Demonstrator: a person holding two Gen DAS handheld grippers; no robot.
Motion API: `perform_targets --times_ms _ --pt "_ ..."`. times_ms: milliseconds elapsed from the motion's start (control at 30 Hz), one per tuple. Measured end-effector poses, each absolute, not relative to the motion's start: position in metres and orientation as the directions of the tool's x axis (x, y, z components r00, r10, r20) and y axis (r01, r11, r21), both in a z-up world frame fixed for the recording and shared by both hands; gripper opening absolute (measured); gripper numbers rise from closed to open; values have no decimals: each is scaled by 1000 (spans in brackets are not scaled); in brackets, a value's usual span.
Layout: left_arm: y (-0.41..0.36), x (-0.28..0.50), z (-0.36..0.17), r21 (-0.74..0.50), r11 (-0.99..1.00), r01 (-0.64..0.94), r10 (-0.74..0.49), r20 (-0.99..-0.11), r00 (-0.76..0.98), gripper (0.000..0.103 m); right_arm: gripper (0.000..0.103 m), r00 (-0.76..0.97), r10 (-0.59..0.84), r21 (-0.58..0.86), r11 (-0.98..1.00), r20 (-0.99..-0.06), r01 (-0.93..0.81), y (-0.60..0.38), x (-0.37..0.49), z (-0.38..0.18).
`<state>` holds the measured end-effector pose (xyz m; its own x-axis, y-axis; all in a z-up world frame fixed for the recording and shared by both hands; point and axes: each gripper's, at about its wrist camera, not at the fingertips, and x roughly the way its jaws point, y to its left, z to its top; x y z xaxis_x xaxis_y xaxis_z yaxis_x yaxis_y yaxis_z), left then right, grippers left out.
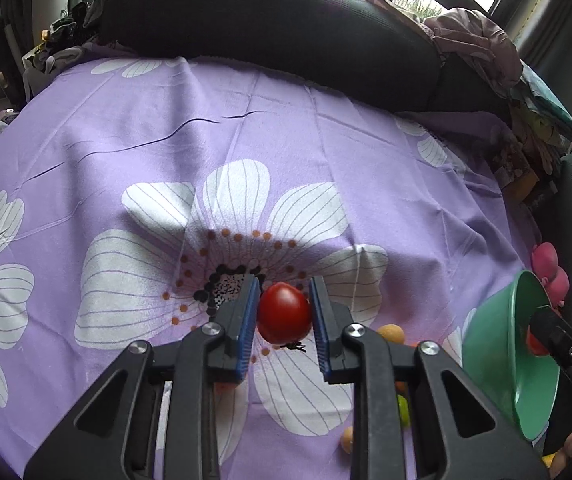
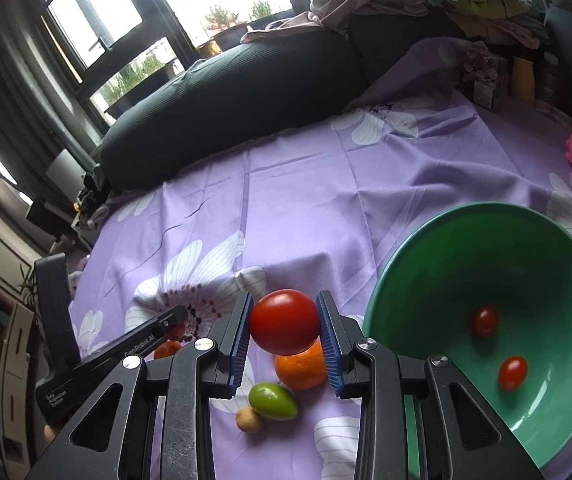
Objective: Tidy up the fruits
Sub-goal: 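Carry both tomatoes over the green bowl and open both tools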
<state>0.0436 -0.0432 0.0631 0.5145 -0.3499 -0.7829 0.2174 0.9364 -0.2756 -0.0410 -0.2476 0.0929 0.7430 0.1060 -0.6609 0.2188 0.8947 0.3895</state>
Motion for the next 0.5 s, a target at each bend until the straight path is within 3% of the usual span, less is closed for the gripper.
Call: perform_targets --times_ms 233,500 --pt "-69 0 114 -305 876 374 -479 -649 591 26 34 789 48 396 883 -612 253 -261 -64 110" --pt "-102 -46 144 -324 764 558 -633 -542 553 26 34 838 -80 420 838 -539 350 -289 -106 130"
